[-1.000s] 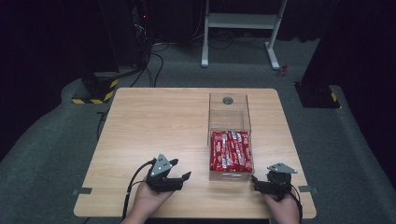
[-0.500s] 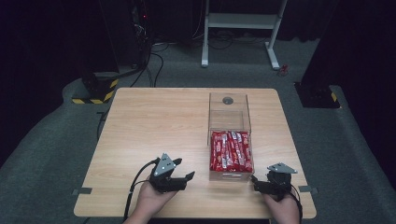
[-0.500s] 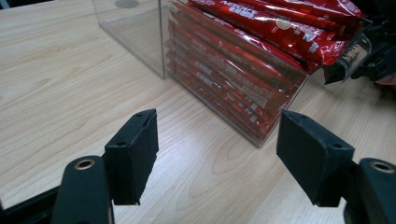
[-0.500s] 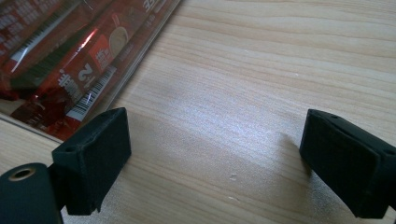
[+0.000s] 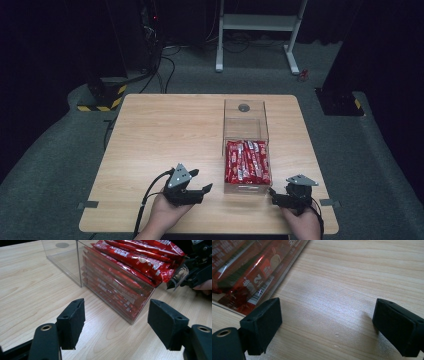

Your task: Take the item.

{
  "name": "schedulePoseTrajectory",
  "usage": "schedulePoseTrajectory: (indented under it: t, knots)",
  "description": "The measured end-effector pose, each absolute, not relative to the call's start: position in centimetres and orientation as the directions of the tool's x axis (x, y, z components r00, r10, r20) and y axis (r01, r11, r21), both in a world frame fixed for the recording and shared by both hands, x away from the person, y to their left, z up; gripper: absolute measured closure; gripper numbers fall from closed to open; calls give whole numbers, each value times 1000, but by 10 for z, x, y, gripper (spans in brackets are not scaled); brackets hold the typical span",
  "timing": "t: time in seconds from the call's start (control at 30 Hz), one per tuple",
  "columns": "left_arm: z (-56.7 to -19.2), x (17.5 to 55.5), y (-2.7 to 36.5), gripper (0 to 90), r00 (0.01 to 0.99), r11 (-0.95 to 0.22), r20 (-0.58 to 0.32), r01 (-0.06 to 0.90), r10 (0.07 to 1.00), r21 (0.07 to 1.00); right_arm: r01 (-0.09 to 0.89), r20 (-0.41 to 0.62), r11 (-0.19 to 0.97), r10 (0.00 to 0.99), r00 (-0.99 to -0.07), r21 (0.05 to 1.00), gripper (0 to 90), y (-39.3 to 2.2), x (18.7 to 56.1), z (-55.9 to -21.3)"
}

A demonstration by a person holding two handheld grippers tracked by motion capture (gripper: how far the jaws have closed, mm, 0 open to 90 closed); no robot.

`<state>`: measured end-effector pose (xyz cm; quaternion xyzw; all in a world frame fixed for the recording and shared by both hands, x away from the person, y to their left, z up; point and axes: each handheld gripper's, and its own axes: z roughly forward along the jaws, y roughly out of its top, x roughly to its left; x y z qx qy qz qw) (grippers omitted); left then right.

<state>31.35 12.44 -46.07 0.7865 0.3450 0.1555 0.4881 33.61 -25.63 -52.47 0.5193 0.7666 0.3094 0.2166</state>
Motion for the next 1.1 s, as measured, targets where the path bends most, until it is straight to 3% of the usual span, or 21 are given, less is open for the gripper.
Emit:
schedulePoseTrajectory:
  t: [1.1]
  knots:
    - [-443, 318, 99, 313, 753, -295, -79, 348, 653, 890, 662, -11, 271, 929, -369, 698, 87, -256, 336, -525]
